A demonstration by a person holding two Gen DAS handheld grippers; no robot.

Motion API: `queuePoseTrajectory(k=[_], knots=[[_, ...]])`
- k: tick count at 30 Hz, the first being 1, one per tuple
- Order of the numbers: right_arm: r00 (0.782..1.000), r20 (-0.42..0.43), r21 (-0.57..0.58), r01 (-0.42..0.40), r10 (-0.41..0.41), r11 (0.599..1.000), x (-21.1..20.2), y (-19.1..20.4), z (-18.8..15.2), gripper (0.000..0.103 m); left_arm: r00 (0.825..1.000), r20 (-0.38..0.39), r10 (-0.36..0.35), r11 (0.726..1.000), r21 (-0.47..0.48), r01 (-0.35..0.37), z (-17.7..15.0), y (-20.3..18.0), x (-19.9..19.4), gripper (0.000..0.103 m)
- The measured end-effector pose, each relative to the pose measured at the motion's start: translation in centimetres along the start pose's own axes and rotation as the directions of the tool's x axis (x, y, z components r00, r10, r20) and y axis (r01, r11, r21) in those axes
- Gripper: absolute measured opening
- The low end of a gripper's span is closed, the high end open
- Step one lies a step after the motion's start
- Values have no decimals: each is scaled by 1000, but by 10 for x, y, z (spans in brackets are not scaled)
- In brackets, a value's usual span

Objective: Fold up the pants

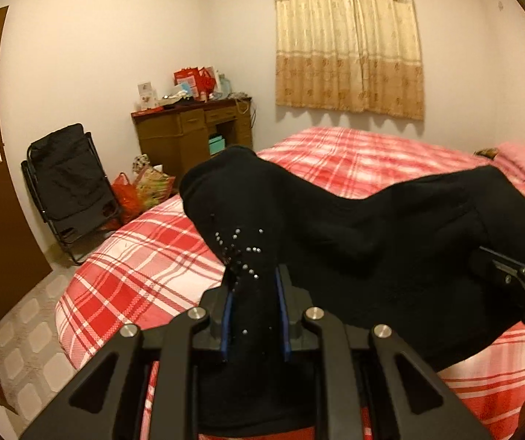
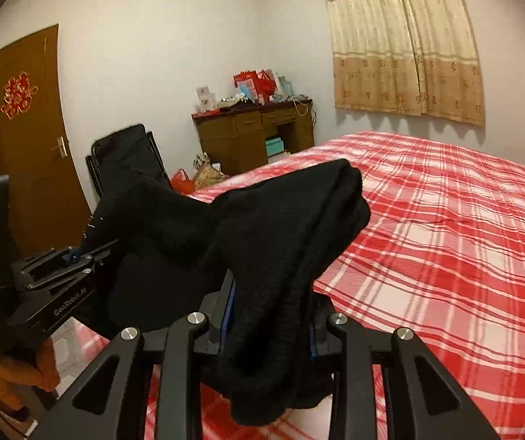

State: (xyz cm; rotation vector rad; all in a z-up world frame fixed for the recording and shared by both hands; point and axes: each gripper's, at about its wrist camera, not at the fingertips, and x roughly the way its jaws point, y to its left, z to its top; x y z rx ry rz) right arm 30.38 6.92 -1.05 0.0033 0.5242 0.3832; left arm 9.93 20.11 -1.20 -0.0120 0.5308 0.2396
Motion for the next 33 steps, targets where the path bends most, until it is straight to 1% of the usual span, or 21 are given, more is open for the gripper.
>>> queuePoseTrajectory(k=[2, 5, 7, 8, 10, 12, 13, 14, 15, 17, 19, 20, 22, 24, 25, 27, 29, 30, 31, 32, 33], knots=[[999, -48, -13, 17, -18, 1000, 22, -2, -7, 31, 999, -43, 10, 1000, 2, -10, -8, -2, 15, 21], [990, -128, -40, 57, -62, 998, 54, -7, -24, 32, 991, -131, 16, 1000, -17, -18, -24, -1, 38, 22], [979, -174, -87, 96, -110, 992, 73, -11, -38, 32, 983, -175, 56, 998, -9, -59, -35, -1, 52, 30], [974, -189, -103, 108, -126, 989, 79, -13, -46, 33, 982, -178, 57, 998, -13, -60, -39, 1, 54, 36], [976, -185, -69, 99, -110, 993, 78, -21, -51, 38, 983, -170, 67, 997, -15, -71, -41, 3, 52, 50], [977, -195, -25, 81, -84, 996, 75, -30, -49, 51, 981, -165, 106, 994, -11, -109, -40, 11, 50, 80], [976, -204, -9, 75, -75, 997, 75, -34, -49, 54, 978, -166, 123, 992, -12, -127, -41, 16, 47, 87], [976, -212, 14, 62, -57, 998, 72, -39, -50, 57, 977, -170, 130, 991, -14, -135, -41, 23, 46, 98], [977, -213, 44, 38, -28, 998, 67, -45, -51, 58, 976, -179, 127, 991, -19, -132, -42, 35, 43, 103], [981, -195, 100, 10, 10, 995, 56, -53, -54, 58, 978, -185, 99, 993, -44, -108, -46, 55, 36, 103], [989, -143, 194, -9, 37, 981, 36, -67, -58, 58, 980, -192, 61, 991, -107, -83, -51, 78, 25, 103], [992, -125, 228, 12, 17, 974, 28, -72, -59, 59, 979, -197, 59, 987, -136, -87, -53, 87, 22, 103], [996, -78, 257, 58, -40, 965, 10, -74, -60, 59, 974, -210, 81, 976, -183, -121, -58, 99, 15, 103], [996, -35, 251, 90, -84, 964, -5, -68, -59, 59, 970, -218, 105, 969, -196, -149, -61, 101, 9, 103], [996, -17, 239, 92, -90, 967, -11, -62, -57, 59, 970, -217, 107, 970, -191, -150, -62, 100, 7, 103], [997, 17, 188, 76, -80, 979, -21, -45, -51, 59, 975, -205, 89, 977, -174, -125, -62, 94, 4, 103], [995, 43, 96, 82, -87, 992, -27, -21, -46, 58, 978, -182, 100, 979, -156, -129, -59, 91, 0, 103], [997, 49, 44, 65, -67, 997, -28, -7, -43, 53, 979, -170, 113, 980, -146, -138, -55, 89, 1, 103], [998, 40, 11, 43, -44, 999, -25, 0, -40, 46, 980, -160, 115, 981, -140, -137, -49, 86, 3, 103], [999, 17, -18, 27, -27, 999, -19, 9, -39, 29, 983, -147, 105, 983, -136, -126, -43, 83, 5, 103], [1000, -7, -31, 20, -21, 999, -13, 13, -40, 27, 985, -139, 101, 983, -136, -120, -36, 81, 7, 103]])
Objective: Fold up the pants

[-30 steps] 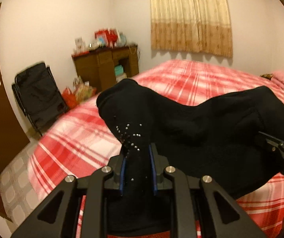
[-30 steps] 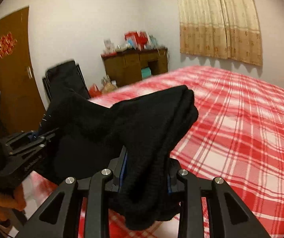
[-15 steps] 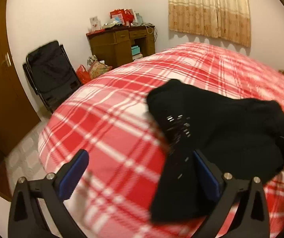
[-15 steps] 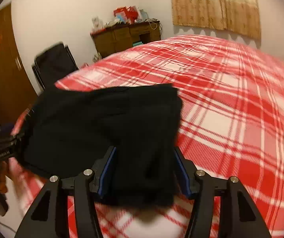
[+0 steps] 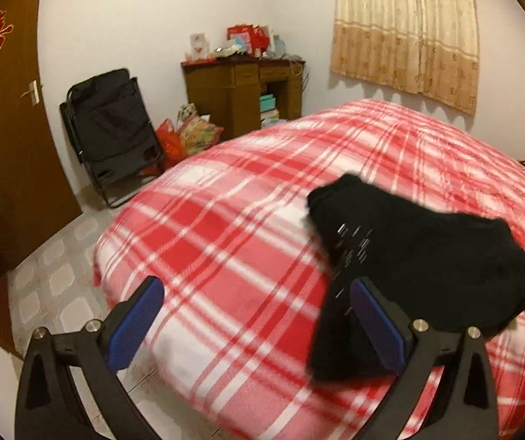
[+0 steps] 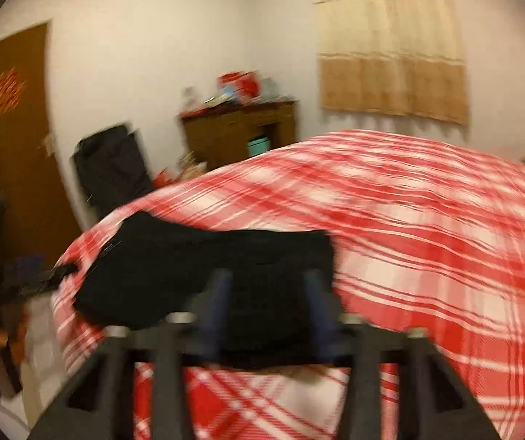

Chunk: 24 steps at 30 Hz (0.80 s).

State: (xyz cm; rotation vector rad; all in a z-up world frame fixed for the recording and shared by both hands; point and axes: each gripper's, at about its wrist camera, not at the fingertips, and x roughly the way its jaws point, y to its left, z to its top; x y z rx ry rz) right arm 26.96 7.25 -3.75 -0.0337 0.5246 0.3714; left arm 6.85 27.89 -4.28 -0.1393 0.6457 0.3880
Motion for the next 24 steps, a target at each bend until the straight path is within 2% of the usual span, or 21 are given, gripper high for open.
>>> queuePoseTrajectory(k=[3, 4, 5, 6, 8, 10, 13, 14, 15, 16, 17, 18, 19, 20, 21, 22, 23, 24], knots=[[992, -114, 46, -49, 54, 998, 35, -5, -12, 27, 999, 44, 5, 1000, 2, -5, 18, -8, 0, 103], [981, -183, 79, -50, 64, 996, 51, -12, -22, 27, 999, 43, 30, 1000, -5, -30, 24, -8, 3, 103], [977, -200, 99, -58, 77, 993, 60, -18, -32, 25, 998, 36, 48, 999, -16, -48, 27, -7, 5, 103], [984, -150, 100, -79, 93, 992, 54, -20, -35, 25, 998, 20, 59, 998, -37, -58, 30, -3, 10, 102], [983, -146, 105, -97, 112, 990, 51, -22, -37, 25, 1000, 1, 22, 997, -72, -22, 30, 4, 13, 102], [983, -141, 108, -102, 116, 989, 50, -23, -39, 25, 997, -16, -70, 990, -124, 67, 26, 10, 19, 102], [985, -116, 112, -115, 128, 987, 47, -24, -44, 25, 979, -48, -198, 971, -147, 190, 19, 4, 36, 97], [985, -111, 114, -120, 132, 986, 47, -24, -45, 25, 976, -56, -210, 970, -140, 200, 17, -1, 42, 95], [985, -108, 116, -124, 136, 986, 49, -23, -46, 25, 972, -84, -219, 969, -135, 207, 15, -8, 53, 93], [984, -104, 120, -129, 142, 984, 49, -25, -47, 25, 961, -140, -240, 964, -149, 219, 12, -14, 67, 91], [984, -101, 123, -134, 147, 983, 50, -27, -46, 25, 959, -156, -236, 964, -165, 210, 8, -18, 75, 91], [984, -97, 127, -140, 153, 982, 50, -29, -46, 25, 966, -131, -221, 967, -157, 199, 8, -22, 72, 91], [983, -91, 131, -146, 158, 981, 50, -31, -47, 25, 964, -130, -234, 965, -150, 214, 9, -28, 70, 91], [983, -86, 134, -151, 163, 979, 50, -31, -48, 25, 953, -129, -275, 954, -163, 253, 10, -30, 69, 81], [983, -83, 135, -153, 165, 979, 50, -32, -48, 25, 932, -120, -341, 929, -195, 315, 11, -30, 67, 44], [983, -80, 136, -155, 167, 978, 50, -32, -49, 25, 902, -126, -413, 895, -240, 376, 12, -30, 68, 32], [983, -79, 136, -156, 168, 978, 50, -32, -49, 25, 883, -135, -449, 872, -282, 401, 12, -29, 70, 28], [983, -78, 136, -157, 169, 978, 50, -32, -49, 25, 886, -119, -449, 864, -310, 396, 13, -26, 69, 23]])
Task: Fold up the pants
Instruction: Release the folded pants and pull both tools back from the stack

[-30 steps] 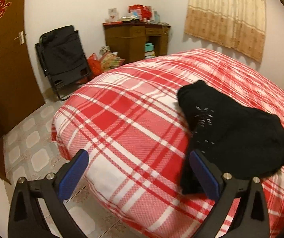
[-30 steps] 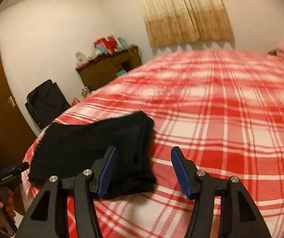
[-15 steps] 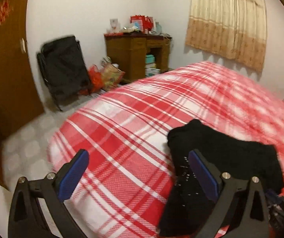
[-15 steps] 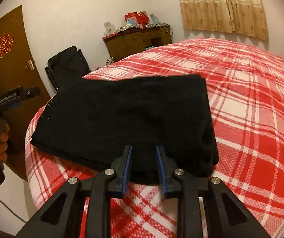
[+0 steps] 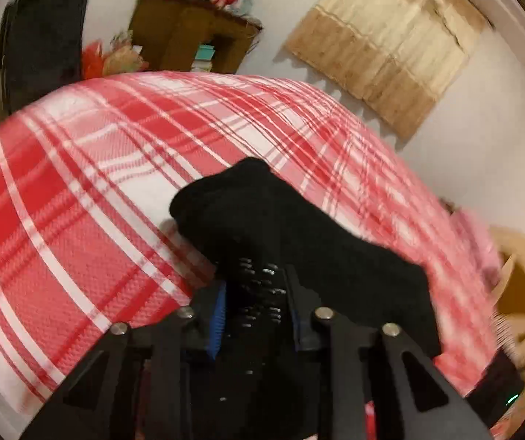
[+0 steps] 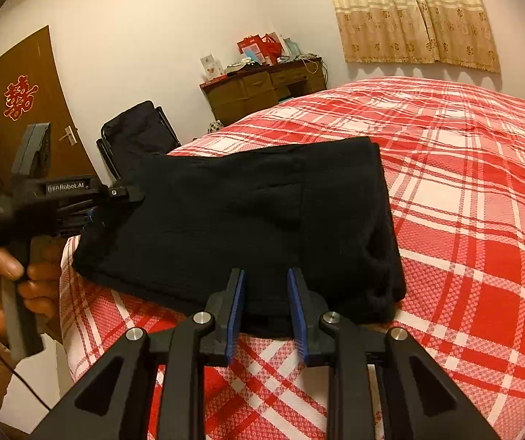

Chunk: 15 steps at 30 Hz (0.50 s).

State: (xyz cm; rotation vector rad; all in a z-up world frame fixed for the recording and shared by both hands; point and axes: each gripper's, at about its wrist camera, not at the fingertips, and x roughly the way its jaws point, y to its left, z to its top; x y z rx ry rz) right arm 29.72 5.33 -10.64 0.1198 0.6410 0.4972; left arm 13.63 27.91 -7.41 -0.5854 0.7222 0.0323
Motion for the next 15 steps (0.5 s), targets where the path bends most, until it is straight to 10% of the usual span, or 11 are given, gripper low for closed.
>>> queuePoseTrajectory(k=[5, 10, 15], knots=[[1000, 7, 0, -8, 8, 1000, -1, -4, -3, 25, 984, 165, 72, 997, 5, -74, 12, -4, -35, 13], [1000, 8, -2, -6, 6, 1000, -2, -3, -4, 26, 883, 255, 394, 876, 186, -445, 21, -19, -43, 12], [1000, 7, -10, 0, 0, 1000, -2, -2, -4, 26, 924, 269, 272, 916, 224, -334, 5, -36, -56, 12]])
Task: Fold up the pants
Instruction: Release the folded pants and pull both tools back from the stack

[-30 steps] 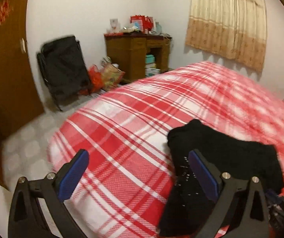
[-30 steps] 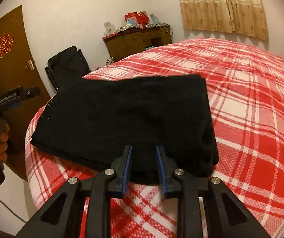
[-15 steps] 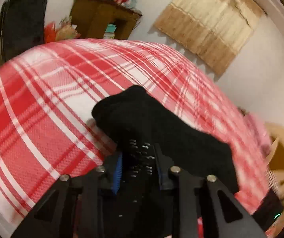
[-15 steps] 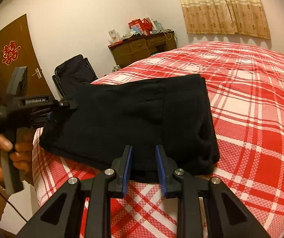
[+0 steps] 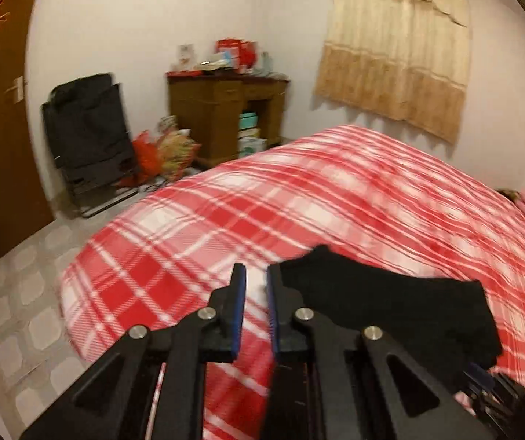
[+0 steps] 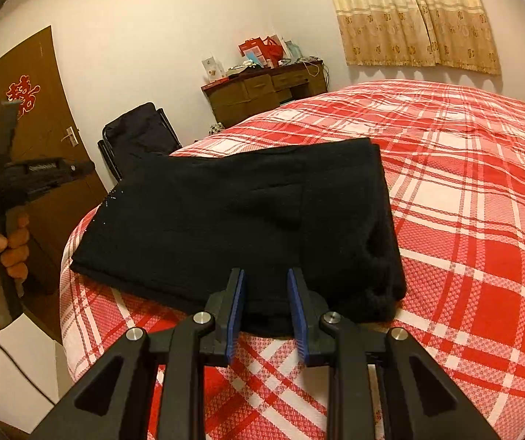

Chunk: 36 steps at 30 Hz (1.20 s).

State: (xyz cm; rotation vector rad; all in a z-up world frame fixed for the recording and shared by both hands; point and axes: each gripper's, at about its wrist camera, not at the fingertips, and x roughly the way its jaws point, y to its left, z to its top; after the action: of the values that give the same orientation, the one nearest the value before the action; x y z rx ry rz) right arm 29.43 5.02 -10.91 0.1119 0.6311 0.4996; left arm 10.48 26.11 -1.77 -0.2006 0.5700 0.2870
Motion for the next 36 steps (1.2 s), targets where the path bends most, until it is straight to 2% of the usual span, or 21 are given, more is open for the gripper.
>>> queuePoseTrajectory(k=[2, 3, 4, 5, 6, 7, 8, 12, 13, 14, 15, 16, 17, 21, 23, 25, 26, 27, 28, 33, 36], knots=[[1000, 0, 2, -3, 3, 1000, 0, 0, 0, 26, 998, -35, -43, 998, 50, 44, -10, -17, 7, 12], [1000, 0, 4, -5, 5, 1000, 0, -1, 0, 26, 995, -81, -53, 996, 67, 59, -20, -24, 16, 12], [1000, 1, 6, -7, 7, 1000, 0, 0, 0, 26, 992, -117, -47, 996, 74, 55, -26, -28, 24, 13], [1000, 1, 8, -9, 9, 1000, -1, -1, 0, 26, 987, -157, -14, 996, 88, 29, -33, -32, 37, 19], [1000, 1, 8, -13, 13, 1000, -1, -1, 0, 26, 983, -183, 23, 995, 101, -4, -41, -34, 51, 19], [1000, 0, 9, -15, 15, 1000, -1, -2, 0, 26, 990, -139, 28, 995, 103, -13, -42, -34, 51, 19], [1000, 1, 8, -15, 15, 1000, -1, -2, 0, 27, 990, -135, 43, 993, 115, -28, -40, -35, 53, 19], [1000, 7, -4, -7, 7, 1000, -1, 0, -1, 27, 983, -163, 81, 987, 152, -56, -34, -44, 50, 21], [1000, 8, -7, -5, 5, 1000, -1, 0, -1, 27, 983, -168, 71, 989, 141, -48, -33, -42, 45, 27], [1000, 9, -10, -4, 4, 1000, -1, 1, -1, 27, 984, -166, 65, 990, 132, -43, -34, -41, 39, 47], [1000, 10, -9, -5, 5, 1000, -1, 1, -1, 27, 985, -158, 75, 990, 126, -55, -37, -40, 32, 60], [1000, 10, -7, -7, 7, 1000, -1, 1, -2, 27, 986, -137, 93, 989, 130, -76, -39, -41, 22, 78], [1000, 10, -2, -12, 12, 1000, -1, 0, -2, 27, 989, -107, 102, 987, 138, -87, -43, -42, 10, 81], [999, -8, 53, -41, 41, 998, -2, -6, 2, 29, 990, -111, 83, 985, 162, -64, -55, -44, -14, 81], [999, -25, 131, -28, 32, 991, -10, -7, 4, 30, 992, -106, 70, 987, 148, -54, -60, -42, -26, 83], [998, -23, 228, -46, 52, 973, -20, -6, 0, 42, 994, -96, 54, 989, 145, -40, -66, -40, -38, 87], [997, -19, 262, -61, 68, 963, -25, -4, -3, 55, 994, -92, 54, 988, 151, -40, -68, -40, -40, 90], [997, -16, 274, -69, 76, 959, -28, -2, -4, 62, 995, -86, 57, 986, 163, -43, -70, -41, -43, 90], [997, -14, 279, -69, 76, 958, -34, 3, -4, 63, 995, -84, 59, 984, 174, -43, -71, -41, -45, 90], [999, -29, 224, 30, -24, 974, -56, 23, 2, 63, 995, -97, 32, 985, 172, -15, -73, -42, -49, 91], [982, -65, 140, 187, -180, 972, -65, 35, 6, 63, 991, -127, 32, 987, 159, -12, -75, -41, -46, 90]])
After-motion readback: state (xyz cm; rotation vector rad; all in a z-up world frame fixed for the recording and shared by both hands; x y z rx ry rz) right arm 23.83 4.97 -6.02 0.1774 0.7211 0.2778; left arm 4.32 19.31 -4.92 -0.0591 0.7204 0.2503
